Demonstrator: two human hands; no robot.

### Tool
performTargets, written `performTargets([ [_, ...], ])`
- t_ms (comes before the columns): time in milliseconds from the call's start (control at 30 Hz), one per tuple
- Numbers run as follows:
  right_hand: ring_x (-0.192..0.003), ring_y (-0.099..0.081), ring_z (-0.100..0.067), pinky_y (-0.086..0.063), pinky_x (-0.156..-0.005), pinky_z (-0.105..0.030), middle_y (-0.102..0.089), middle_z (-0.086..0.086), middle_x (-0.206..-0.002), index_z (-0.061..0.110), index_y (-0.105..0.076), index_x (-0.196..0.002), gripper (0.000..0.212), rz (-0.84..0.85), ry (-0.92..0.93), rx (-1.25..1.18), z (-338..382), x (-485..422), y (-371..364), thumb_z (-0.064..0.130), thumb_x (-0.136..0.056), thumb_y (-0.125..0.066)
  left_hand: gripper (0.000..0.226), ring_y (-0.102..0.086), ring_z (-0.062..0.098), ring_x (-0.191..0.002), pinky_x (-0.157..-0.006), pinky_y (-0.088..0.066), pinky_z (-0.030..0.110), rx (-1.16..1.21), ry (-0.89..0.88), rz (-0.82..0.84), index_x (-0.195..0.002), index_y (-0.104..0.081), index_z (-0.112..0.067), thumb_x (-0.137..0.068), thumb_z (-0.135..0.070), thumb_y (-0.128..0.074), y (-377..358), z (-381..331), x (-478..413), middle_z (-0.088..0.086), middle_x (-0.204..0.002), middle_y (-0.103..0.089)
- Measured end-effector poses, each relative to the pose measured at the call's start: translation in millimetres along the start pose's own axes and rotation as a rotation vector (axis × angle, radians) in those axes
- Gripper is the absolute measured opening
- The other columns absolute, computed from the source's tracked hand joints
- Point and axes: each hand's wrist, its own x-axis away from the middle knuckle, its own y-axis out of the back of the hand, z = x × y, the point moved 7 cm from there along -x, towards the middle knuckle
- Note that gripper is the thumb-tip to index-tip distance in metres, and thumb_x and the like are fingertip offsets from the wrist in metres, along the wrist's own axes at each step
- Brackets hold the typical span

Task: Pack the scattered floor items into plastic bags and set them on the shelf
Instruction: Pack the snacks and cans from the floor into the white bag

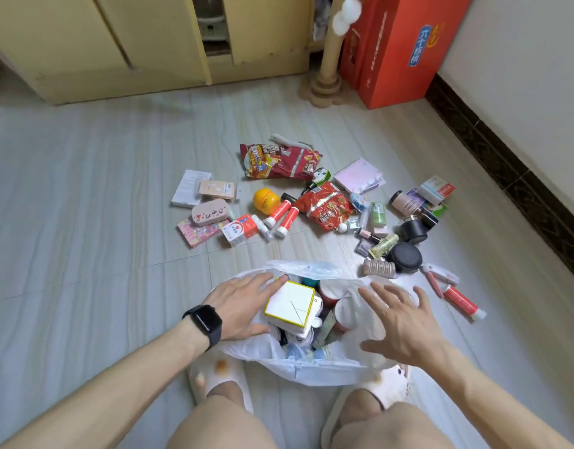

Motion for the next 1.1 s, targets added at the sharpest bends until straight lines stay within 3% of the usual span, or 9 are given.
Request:
performTargets([
  [33,-0.140,-0.038,-0.021,-0.019,-0.110,-0.054,-0.042,0.009,-0.153,0.039,-0.040,-0.145,0.082,-0.108,0.041,0.019,6.9,0.8,19.4,0.073,-0.072,-0.053,0.078,-0.062,0.018,-0.110,-0.082,-0.053,0.031,-0.038,-0.041,-0.120,-0.143,-0.034,-0.030,-0.077,-0.067,-0.052,15.2,-1.9,-0.3,-0.002,-0.131,-0.055],
  [100,-0.121,-0.057,-0.018,-0.035,-0.098,-0.047,-0.064,0.014,-0.129,0.039,-0.064,-0.121,0.051,-0.335,0.121,0.006,21.5,-0.9,58.0,0.062,-0.077,-0.053,0.051,-0.064,0.016,-0.086,-0.065,-0.051,0.028,-0.022,-0.073,-0.307,-0.120,-0.057,-0.030,-0.080,-0.059,-0.049,43.4,2.5,-3.6,-0.007,-0.105,-0.061],
  [200,-0.116,-0.059,-0.015,-0.050,-0.090,-0.038,-0.065,0.014,-0.126,0.036,-0.064,-0.121,0.039,-0.458,0.255,-0.156,48.3,-17.7,101.0,0.051,-0.088,-0.051,0.041,-0.062,0.017,-0.097,-0.077,-0.050,0.030,0.094,0.067,-0.392,-0.118,-0.062,-0.032,-0.082,-0.048,-0.049,71.2,31.5,-22.3,-0.008,-0.111,-0.060],
  [300,-0.122,-0.054,-0.014,-0.050,-0.097,-0.035,-0.058,0.014,-0.135,0.036,-0.056,-0.134,0.044,-0.419,0.330,-0.226,73.6,-55.3,125.0,0.048,-0.093,-0.044,0.053,-0.044,0.019,-0.128,-0.101,-0.038,0.035,0.230,0.333,-0.223,-0.139,-0.044,-0.034,-0.087,-0.042,-0.053,59.3,85.3,-52.5,-0.007,-0.141,-0.044],
  [467,-0.130,-0.045,-0.016,-0.039,-0.104,-0.029,-0.043,0.014,-0.149,0.037,-0.036,-0.148,0.049,-0.172,0.361,-0.174,102.7,-145.7,113.6,0.045,-0.099,-0.038,0.067,-0.035,0.027,-0.136,-0.108,-0.034,0.043,0.311,0.664,0.042,-0.148,-0.027,-0.030,-0.087,-0.043,-0.051,-11.2,169.0,-80.5,0.001,-0.151,-0.032],
  [600,-0.135,-0.041,-0.028,-0.042,-0.104,-0.038,-0.032,0.002,-0.157,0.034,-0.023,-0.152,0.056,0.059,0.281,-0.005,106.9,-227.0,68.8,0.037,-0.100,-0.042,0.079,-0.019,0.031,-0.143,-0.113,-0.024,0.047,0.249,0.647,0.200,-0.153,-0.012,-0.034,-0.086,-0.039,-0.054,-65.5,192.8,-101.0,0.005,-0.158,-0.015],
  [767,-0.134,-0.040,-0.036,-0.045,-0.098,-0.041,-0.011,-0.004,-0.163,0.037,-0.018,-0.152,0.069,0.134,0.267,0.181,109.7,-298.5,26.3,0.014,-0.095,-0.048,0.086,-0.015,0.032,-0.146,-0.115,-0.018,0.049,0.204,0.496,0.239,-0.151,0.003,-0.046,-0.090,-0.029,-0.055,-106.7,196.8,-136.0,0.006,-0.161,-0.006],
  [967,-0.117,-0.054,-0.033,-0.045,-0.070,-0.038,-0.041,-0.006,-0.135,0.026,-0.033,-0.142,0.046,0.051,0.316,0.290,119.7,-326.4,-4.0,0.011,-0.100,-0.040,0.072,-0.041,0.033,-0.126,-0.100,-0.038,0.041,0.222,0.483,0.188,-0.149,-0.011,-0.051,-0.096,-0.017,-0.046,-130.0,201.3,-152.6,0.008,-0.137,-0.038],
  [1100,-0.092,-0.064,-0.037,-0.047,-0.064,-0.039,-0.057,-0.010,-0.114,0.014,-0.043,-0.122,0.027,0.010,0.259,0.002,104.2,-311.2,18.8,0.024,-0.098,-0.049,0.056,-0.054,0.033,-0.113,-0.084,-0.046,0.040,0.358,0.520,0.134,-0.136,-0.028,-0.049,-0.091,-0.026,-0.053,-108.0,201.5,-131.9,0.007,-0.129,-0.044],
])
